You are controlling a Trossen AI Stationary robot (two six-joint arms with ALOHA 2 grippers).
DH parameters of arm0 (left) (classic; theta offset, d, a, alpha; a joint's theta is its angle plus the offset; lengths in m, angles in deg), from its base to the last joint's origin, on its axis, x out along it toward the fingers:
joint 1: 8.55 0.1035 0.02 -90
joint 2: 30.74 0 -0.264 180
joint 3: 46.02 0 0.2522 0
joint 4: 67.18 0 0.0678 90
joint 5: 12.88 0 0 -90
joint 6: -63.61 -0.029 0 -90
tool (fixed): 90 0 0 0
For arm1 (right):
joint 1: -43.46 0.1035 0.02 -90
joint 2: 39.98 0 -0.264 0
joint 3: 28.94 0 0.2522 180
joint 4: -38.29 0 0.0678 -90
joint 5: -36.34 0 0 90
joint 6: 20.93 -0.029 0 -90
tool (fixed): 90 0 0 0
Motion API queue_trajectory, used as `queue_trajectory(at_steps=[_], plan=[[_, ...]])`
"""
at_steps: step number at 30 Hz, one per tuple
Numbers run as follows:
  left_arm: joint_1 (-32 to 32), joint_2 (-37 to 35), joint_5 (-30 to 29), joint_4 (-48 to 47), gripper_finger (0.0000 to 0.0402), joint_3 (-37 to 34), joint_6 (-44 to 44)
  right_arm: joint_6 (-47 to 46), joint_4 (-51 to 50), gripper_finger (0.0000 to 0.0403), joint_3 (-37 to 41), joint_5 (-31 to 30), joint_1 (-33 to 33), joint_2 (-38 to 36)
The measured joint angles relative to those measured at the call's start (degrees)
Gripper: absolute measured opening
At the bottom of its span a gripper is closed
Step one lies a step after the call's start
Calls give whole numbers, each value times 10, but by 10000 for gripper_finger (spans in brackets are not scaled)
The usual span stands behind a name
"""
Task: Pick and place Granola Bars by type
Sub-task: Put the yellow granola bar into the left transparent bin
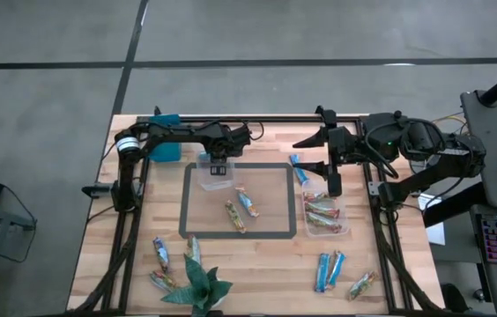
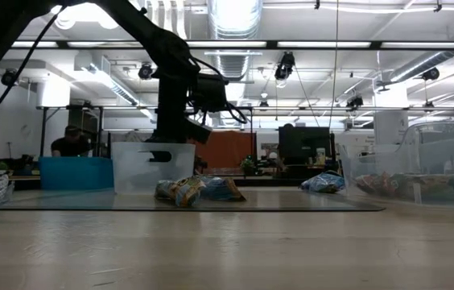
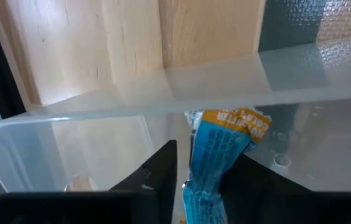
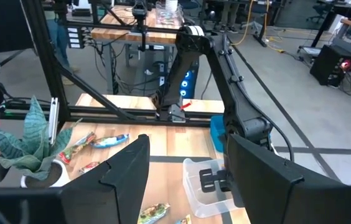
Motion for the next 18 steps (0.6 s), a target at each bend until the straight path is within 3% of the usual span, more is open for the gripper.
queue_trajectory(at_steps=[12,18], plan=[[1,0,-1,-2,201,0,4,0,-13,206,0,0,0,0],[1,0,1,-55,217,9,11,5,-13,206,0,0,0,0]])
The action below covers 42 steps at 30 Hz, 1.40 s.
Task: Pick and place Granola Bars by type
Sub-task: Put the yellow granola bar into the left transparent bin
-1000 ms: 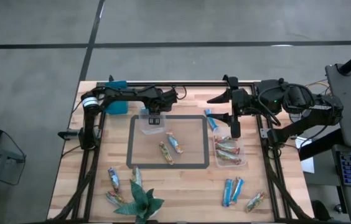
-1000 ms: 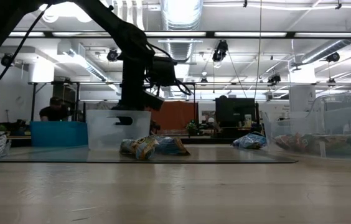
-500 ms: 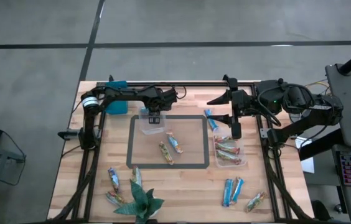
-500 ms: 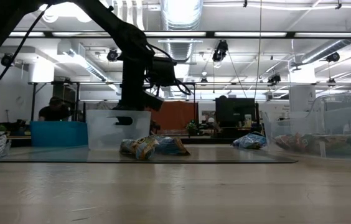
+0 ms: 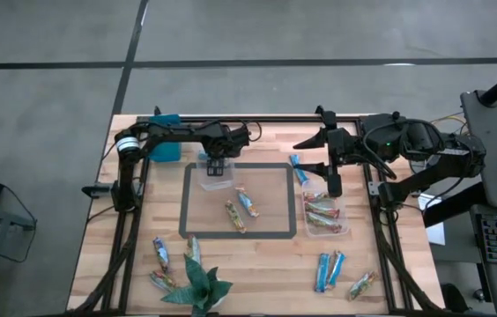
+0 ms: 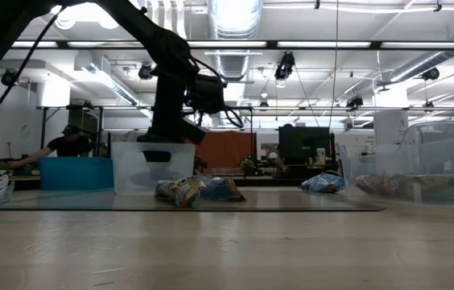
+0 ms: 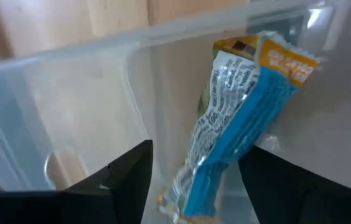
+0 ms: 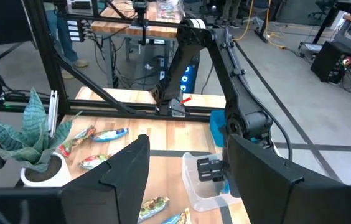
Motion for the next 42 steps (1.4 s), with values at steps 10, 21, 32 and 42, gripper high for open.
queue_trajectory(at_steps=[10,21,32,42], plan=[[0,-38,3,-6,218,76,19,10,1,206,0,0,0,0],[2,-99,19,7,218,226,45,10,6,206,0,0,0,0],[-1,-160,82,36,218,339,107,8,3,206,0,0,0,0],[-18,-237,206,125,217,338,177,8,3,206,0,9,0,0]])
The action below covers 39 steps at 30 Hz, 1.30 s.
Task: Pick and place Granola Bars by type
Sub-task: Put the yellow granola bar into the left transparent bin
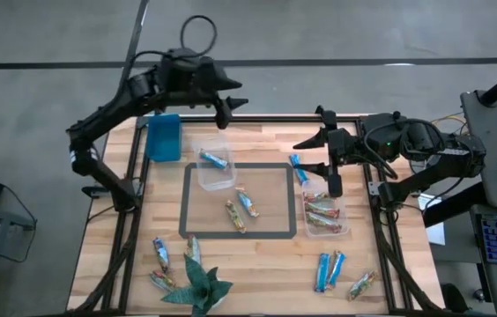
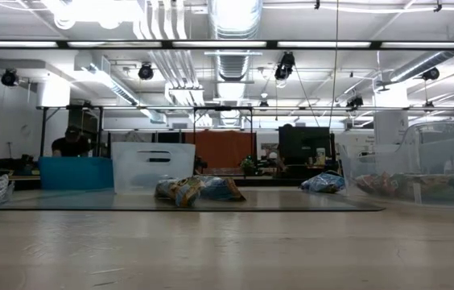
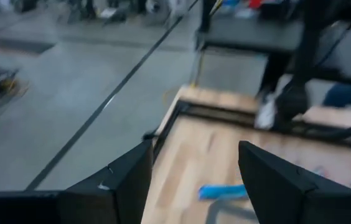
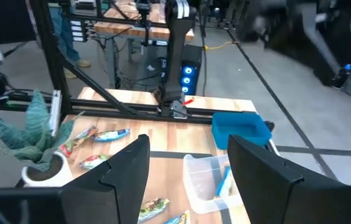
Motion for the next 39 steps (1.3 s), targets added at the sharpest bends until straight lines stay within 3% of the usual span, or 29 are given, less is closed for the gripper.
queue_trajectory(at_steps=[6,16,21,26,33,39], plan=[[-47,-31,28,30,217,-1,9,-6,-2,206,0,3,0,0],[-185,-67,28,35,217,-16,30,-19,11,206,0,8,0,0],[-249,-95,-20,38,217,-65,26,-34,23,206,0,8,3,0],[-271,-150,-38,86,217,-158,31,-55,27,206,0,21,10,0],[-287,-246,-37,259,217,-344,60,-44,17,206,-1,76,31,10],[-296,-304,-37,338,217,-458,85,-30,-48,206,0,80,82,36]])
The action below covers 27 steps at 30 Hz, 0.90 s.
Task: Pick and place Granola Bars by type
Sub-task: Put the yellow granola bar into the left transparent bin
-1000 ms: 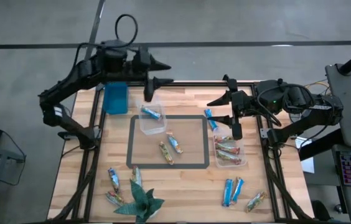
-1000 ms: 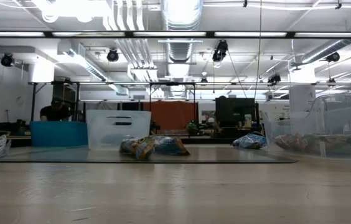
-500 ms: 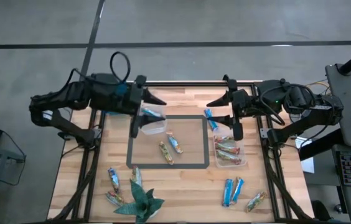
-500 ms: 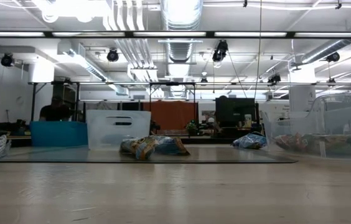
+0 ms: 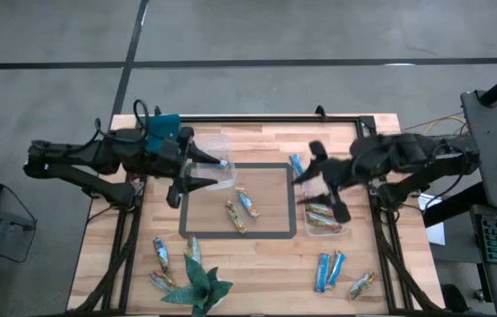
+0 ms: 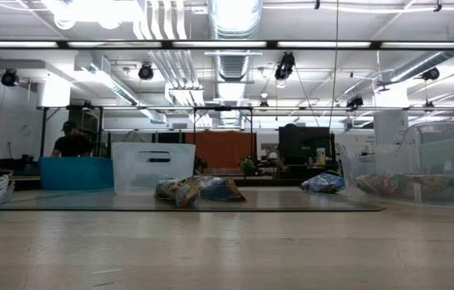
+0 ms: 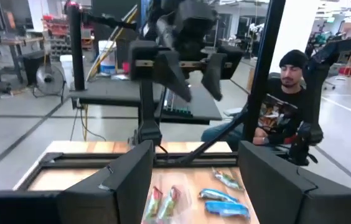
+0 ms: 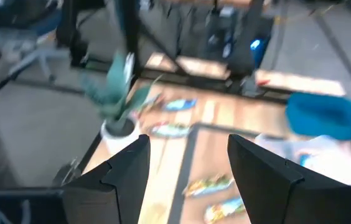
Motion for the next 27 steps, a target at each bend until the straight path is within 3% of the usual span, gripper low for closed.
queue_trajectory(at_steps=[6,15,21,27], plan=[[-3,-20,0,2,217,-54,41,0,-62,206,0,-1,73,35],[-8,-18,-3,24,217,-76,38,-14,-194,205,0,0,166,86],[-7,-32,-53,44,217,-109,37,-27,-225,205,4,11,215,103],[-7,-38,-62,91,217,-157,50,-63,-228,205,52,19,249,103]])
